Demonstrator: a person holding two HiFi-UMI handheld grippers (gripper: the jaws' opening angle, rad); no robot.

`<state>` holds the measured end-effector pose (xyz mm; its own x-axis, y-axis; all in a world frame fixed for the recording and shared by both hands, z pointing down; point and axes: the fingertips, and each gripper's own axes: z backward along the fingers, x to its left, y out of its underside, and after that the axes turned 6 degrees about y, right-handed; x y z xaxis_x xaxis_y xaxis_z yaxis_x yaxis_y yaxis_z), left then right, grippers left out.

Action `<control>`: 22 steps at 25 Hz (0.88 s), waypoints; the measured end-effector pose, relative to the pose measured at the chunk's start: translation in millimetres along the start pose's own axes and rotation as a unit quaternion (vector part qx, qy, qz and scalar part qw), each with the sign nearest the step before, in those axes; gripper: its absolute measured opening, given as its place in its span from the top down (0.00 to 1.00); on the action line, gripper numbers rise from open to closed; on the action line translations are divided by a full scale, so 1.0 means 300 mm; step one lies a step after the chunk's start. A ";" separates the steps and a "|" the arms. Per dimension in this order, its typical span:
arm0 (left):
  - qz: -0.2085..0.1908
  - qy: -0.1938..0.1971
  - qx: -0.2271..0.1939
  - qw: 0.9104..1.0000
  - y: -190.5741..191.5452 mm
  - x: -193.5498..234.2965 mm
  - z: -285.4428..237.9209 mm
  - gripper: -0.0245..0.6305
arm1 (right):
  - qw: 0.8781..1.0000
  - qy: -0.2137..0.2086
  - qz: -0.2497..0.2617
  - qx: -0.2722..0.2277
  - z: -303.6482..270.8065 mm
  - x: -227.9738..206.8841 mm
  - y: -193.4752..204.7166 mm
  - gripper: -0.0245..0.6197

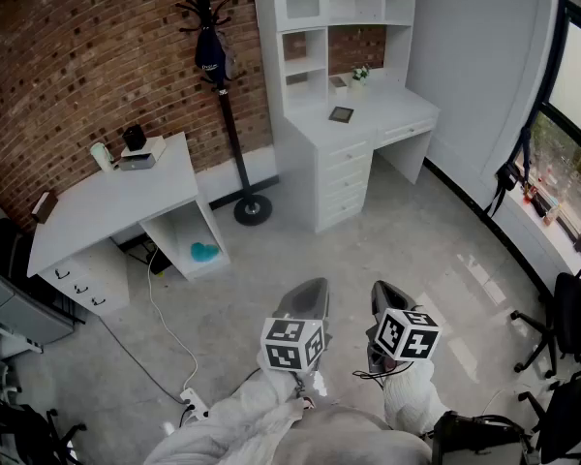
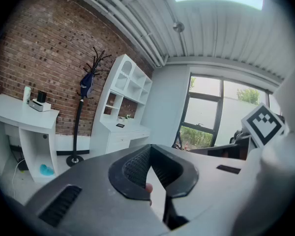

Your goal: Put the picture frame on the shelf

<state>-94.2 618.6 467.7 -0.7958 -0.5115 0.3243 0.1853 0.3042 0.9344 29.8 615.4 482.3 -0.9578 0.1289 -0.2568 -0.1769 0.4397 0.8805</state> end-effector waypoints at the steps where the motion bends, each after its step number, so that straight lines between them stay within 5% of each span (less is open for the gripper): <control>1: 0.000 0.001 -0.001 1.000 -0.003 0.004 -0.002 0.95 | 1.000 0.000 0.000 0.000 -0.005 0.001 -0.003 0.93; 22: 0.001 0.026 0.023 0.999 0.017 0.153 0.008 0.95 | 0.997 0.054 -0.050 0.014 -0.083 0.026 0.071 0.92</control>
<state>-131.1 598.5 487.0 -0.7636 -0.5520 0.3350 0.1600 0.3409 0.9264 13.0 603.7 509.0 -0.9549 -0.0120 -0.2967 -0.2671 0.4709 0.8408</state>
